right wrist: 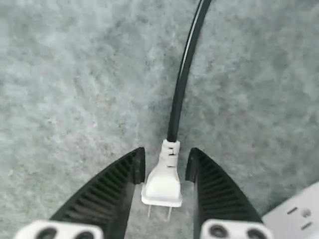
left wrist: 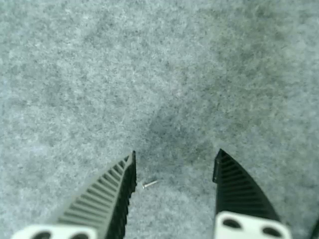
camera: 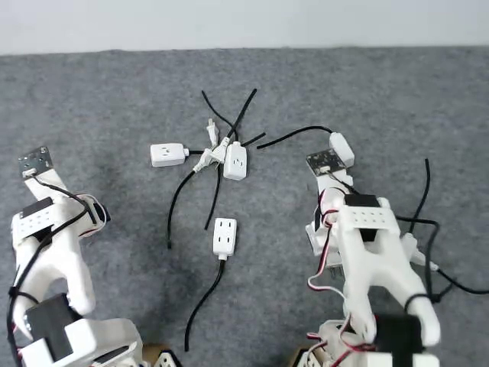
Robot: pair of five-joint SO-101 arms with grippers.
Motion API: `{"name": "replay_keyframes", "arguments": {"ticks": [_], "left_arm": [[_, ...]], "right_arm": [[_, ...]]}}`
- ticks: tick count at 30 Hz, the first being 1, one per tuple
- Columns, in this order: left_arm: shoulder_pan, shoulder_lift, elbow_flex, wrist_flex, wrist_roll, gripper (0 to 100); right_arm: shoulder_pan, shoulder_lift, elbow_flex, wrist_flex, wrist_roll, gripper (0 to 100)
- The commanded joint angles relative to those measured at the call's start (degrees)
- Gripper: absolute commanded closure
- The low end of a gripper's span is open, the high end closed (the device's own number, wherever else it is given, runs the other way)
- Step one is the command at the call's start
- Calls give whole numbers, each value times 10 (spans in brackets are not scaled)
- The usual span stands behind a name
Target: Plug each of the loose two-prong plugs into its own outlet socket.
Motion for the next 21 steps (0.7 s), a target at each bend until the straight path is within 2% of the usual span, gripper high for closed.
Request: {"name": "replay_keyframes", "arguments": {"ticks": [1,8,18,21], "left_arm": [[-4,-3,-19,5,4,764],[-4,-3,-18,6,4,764],[-4,-4,-14,6,-11,764],[-3,-4,-14,6,-11,764]], "right_arm": [[-4,21,-16,-7,-2,894],[28,65,-56,19,4,898],[23,137,-124,55,22,908],[24,137,-129,51,22,998]]}}
